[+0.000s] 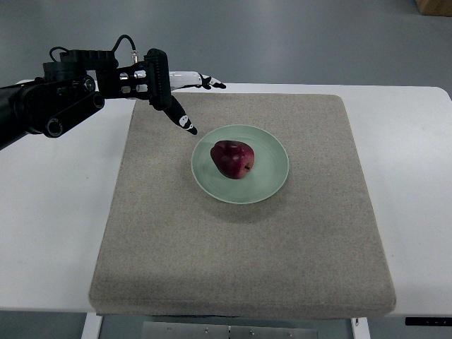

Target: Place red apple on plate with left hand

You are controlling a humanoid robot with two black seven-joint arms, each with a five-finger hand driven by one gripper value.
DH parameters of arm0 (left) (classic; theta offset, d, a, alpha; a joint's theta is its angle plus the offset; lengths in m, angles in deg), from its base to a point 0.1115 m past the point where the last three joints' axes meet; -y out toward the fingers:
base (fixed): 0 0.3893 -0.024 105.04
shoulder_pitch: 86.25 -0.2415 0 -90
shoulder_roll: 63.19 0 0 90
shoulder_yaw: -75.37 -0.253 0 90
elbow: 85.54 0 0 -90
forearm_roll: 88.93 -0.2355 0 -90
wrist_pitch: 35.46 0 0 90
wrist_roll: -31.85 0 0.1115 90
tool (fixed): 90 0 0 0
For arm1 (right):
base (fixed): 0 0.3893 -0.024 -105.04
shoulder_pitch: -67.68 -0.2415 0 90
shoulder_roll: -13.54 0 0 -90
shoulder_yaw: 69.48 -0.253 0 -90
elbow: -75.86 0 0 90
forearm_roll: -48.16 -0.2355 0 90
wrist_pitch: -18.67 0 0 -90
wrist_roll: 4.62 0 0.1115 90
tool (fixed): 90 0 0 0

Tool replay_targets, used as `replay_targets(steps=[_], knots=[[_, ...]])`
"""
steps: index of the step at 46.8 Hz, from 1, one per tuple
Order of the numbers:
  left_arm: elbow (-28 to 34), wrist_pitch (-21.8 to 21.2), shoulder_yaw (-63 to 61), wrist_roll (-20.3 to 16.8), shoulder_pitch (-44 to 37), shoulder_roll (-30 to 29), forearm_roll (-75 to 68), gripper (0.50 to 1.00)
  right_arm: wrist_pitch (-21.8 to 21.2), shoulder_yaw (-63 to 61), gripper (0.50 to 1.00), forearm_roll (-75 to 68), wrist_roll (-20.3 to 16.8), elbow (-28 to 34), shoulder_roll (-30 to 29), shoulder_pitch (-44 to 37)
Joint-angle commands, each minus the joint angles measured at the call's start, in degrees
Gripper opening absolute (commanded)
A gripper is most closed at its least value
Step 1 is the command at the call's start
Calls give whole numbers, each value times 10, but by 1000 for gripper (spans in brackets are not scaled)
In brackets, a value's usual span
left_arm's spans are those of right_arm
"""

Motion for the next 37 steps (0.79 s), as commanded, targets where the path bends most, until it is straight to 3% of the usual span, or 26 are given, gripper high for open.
replay_targets(steps=[1,19,37], knots=[[15,-1,2,0,0,0,16,994,0,0,964,0,0,0,0,0],[86,-84,2,20,0,23,281,994,0,0,964,0,0,0,0,1],[115,-162,58,167,-1,71,594,994,0,0,964,0,0,0,0,0]])
